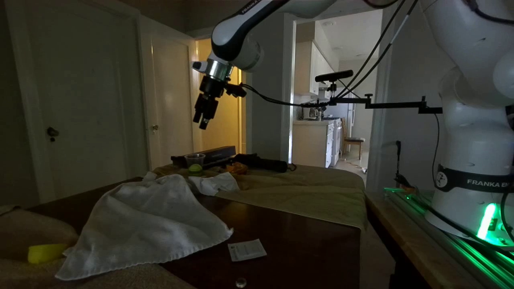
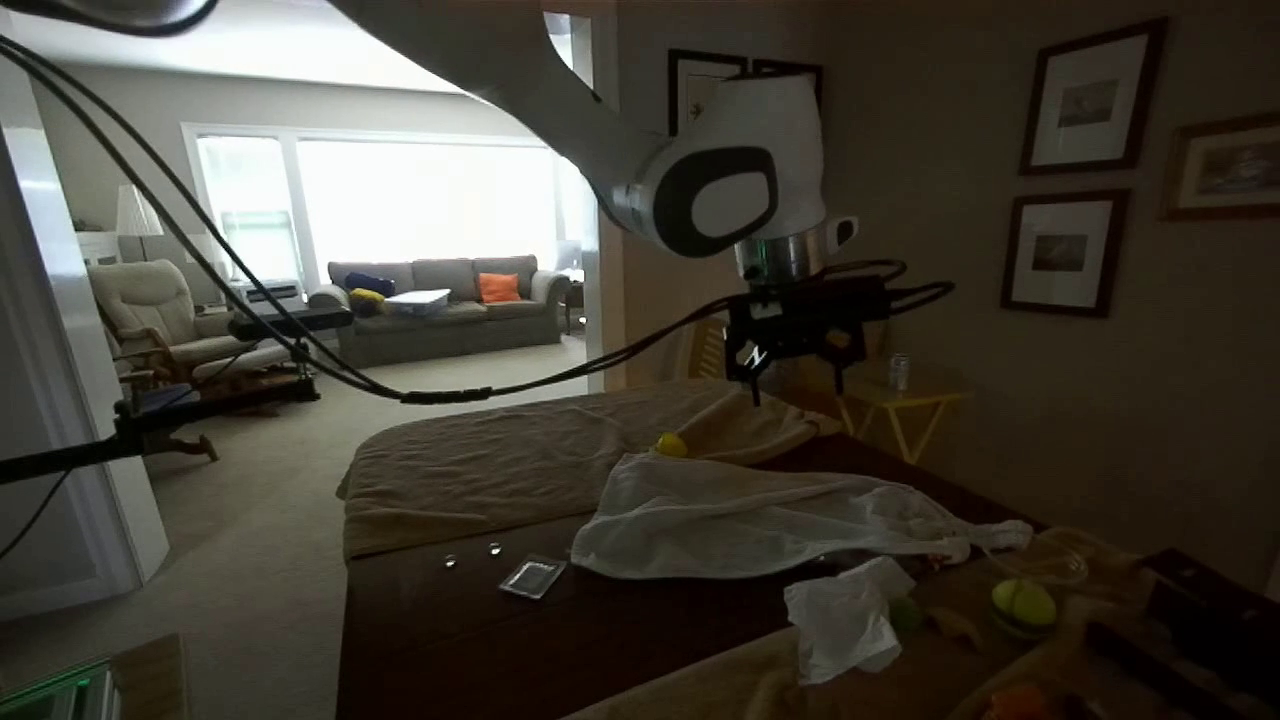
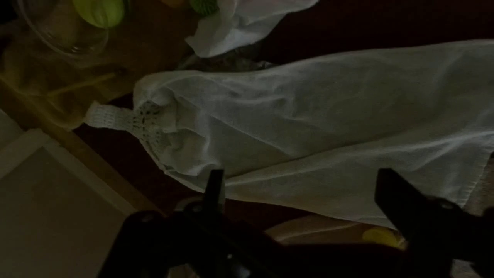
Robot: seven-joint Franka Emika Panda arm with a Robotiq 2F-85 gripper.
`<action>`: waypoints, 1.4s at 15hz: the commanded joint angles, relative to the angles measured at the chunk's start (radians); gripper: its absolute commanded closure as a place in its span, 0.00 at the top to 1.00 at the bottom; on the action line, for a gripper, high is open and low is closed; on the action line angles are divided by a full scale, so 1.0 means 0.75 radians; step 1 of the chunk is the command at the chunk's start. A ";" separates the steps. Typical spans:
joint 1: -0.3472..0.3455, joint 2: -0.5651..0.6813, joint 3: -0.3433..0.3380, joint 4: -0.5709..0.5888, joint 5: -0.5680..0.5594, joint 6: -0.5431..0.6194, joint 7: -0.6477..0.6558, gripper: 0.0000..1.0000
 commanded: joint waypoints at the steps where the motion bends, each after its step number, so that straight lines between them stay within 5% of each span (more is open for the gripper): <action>1: 0.001 0.161 0.034 0.263 -0.047 -0.156 0.154 1.00; 4: 0.037 0.281 -0.008 0.458 -0.102 -0.234 0.460 1.00; 6: 0.000 0.333 0.041 0.560 -0.069 -0.297 0.518 1.00; 7: -0.015 0.242 0.058 0.393 -0.088 -0.216 0.445 1.00; 15: -0.010 0.275 0.089 0.421 -0.067 -0.257 0.500 1.00; 21: 0.036 0.308 0.233 0.384 0.021 -0.299 0.686 1.00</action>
